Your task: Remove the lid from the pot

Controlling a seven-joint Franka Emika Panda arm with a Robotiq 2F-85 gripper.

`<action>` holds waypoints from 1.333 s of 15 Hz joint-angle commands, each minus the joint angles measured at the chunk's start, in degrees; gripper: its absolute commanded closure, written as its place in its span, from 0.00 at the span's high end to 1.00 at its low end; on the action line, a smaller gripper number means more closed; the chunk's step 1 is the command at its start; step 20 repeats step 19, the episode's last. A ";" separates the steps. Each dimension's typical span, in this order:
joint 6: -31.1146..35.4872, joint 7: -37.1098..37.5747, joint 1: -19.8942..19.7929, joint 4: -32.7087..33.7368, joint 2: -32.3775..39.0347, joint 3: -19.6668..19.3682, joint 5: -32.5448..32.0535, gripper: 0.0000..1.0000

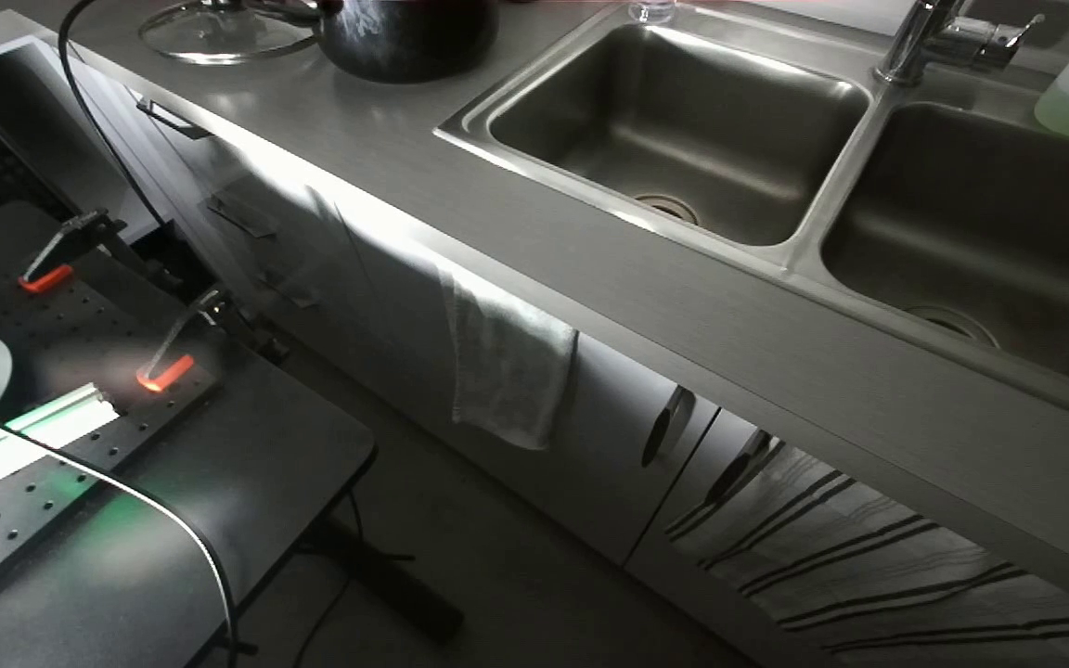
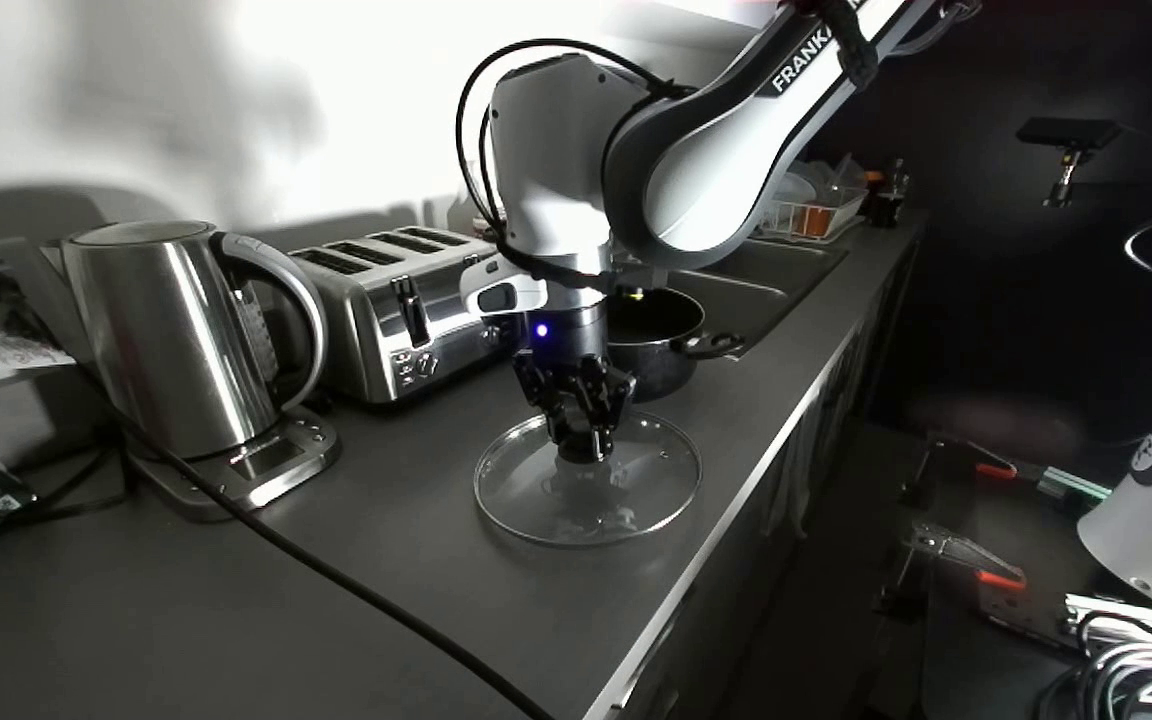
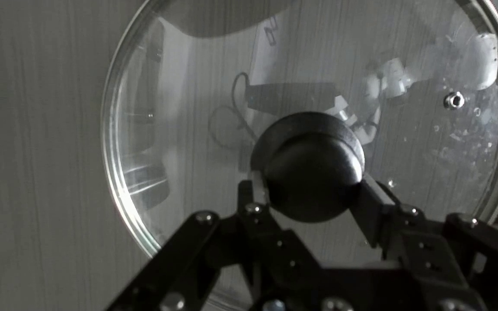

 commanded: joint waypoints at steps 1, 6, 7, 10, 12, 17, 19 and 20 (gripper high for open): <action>-2.00 0.38 -0.24 1.31 0.38 0.40 0.68 0.75; -2.25 0.24 -0.37 1.08 -0.01 0.48 0.79 1.00; -2.16 -0.04 -0.49 0.76 -0.51 0.65 0.97 1.00; -1.14 -0.69 -0.75 -0.93 -2.88 1.26 1.33 1.00; 0.17 -1.15 -0.84 -2.62 -5.36 1.76 1.30 1.00; 0.72 -3.61 -1.20 -7.53 -12.95 3.09 2.97 1.00; 0.70 -5.09 -1.18 -9.95 -16.13 3.24 4.37 1.00; 0.70 -5.09 -1.18 -9.95 -16.13 3.24 4.37 1.00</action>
